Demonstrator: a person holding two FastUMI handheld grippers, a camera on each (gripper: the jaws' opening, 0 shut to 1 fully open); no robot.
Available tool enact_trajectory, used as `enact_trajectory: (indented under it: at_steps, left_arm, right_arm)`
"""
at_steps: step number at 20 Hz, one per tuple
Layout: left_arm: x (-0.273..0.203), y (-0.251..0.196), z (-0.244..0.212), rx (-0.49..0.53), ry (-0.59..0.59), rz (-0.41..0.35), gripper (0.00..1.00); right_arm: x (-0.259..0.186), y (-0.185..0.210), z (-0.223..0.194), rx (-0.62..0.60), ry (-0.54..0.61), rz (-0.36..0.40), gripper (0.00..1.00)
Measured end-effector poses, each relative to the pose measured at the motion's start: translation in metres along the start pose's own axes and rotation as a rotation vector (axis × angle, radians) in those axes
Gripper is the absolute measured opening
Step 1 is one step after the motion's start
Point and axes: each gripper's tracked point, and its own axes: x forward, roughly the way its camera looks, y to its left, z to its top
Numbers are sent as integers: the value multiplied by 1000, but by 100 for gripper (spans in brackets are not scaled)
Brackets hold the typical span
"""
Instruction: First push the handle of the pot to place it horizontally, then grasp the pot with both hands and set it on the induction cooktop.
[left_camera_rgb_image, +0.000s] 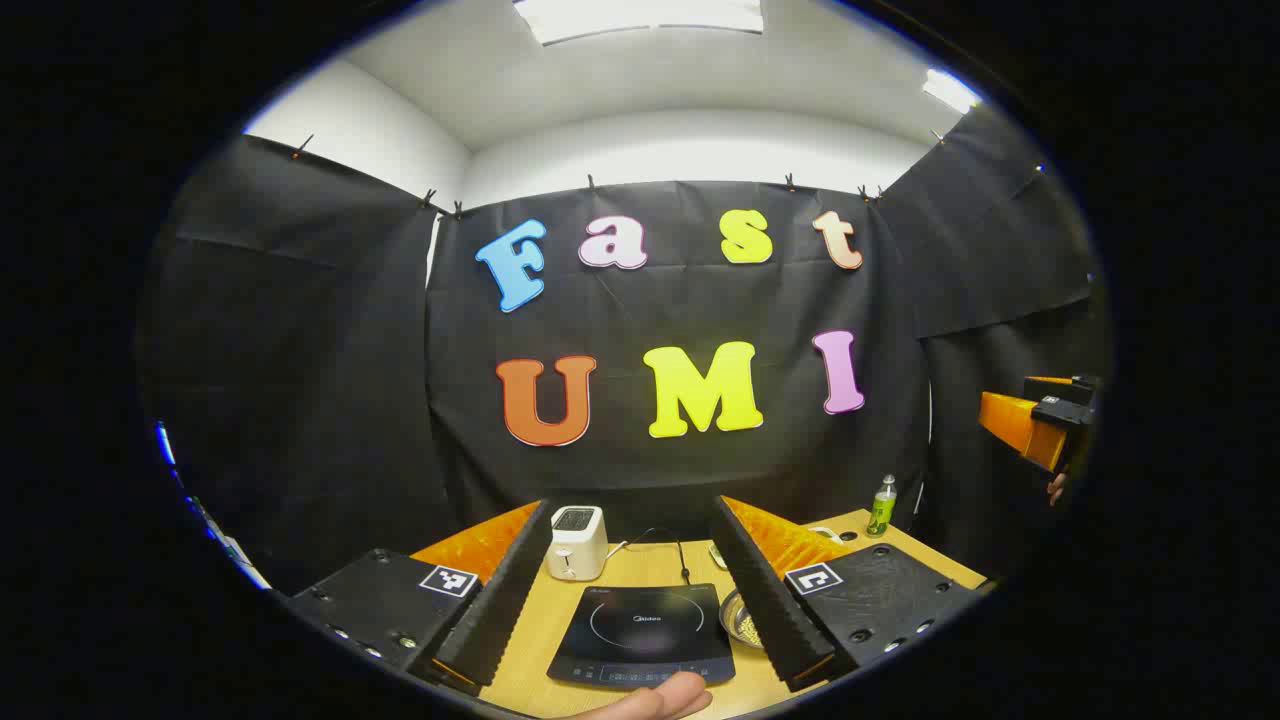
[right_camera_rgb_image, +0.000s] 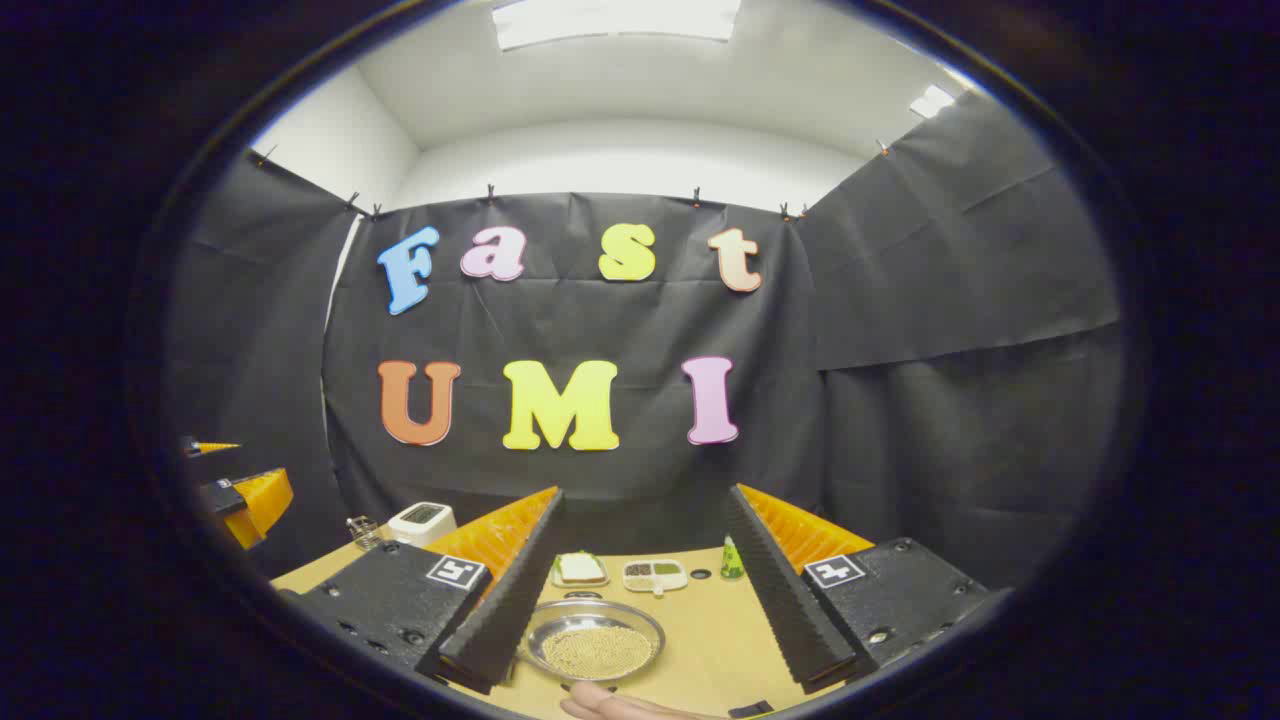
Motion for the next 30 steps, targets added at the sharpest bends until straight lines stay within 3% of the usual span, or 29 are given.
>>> enact_trajectory:
  at_steps: [5, 17, 26, 28, 29, 30]
  left_arm:
    - [-5, -4, -2, 7, -5, -17, 96]
    - [-3, -6, -11, 3, 3, -34, 96]
    - [-11, -10, -16, 9, 0, -60, 95]
    - [-12, -8, -18, 13, -2, -53, 96]
    - [-13, -8, -19, 12, -3, -50, 96]
    - [-14, -7, -19, 9, -5, -51, 96]
  right_arm:
    - [-3, -6, 7, -17, -38, -12, 97]
    - [3, 11, -16, 45, 35, 55, 98]
    - [35, 42, -92, 19, 205, 92, 100]
    - [45, 46, -115, 26, 263, 93, 88]
    - [50, 46, -126, 26, 295, 85, 88]
    - [54, 46, -139, 24, 325, 77, 79]
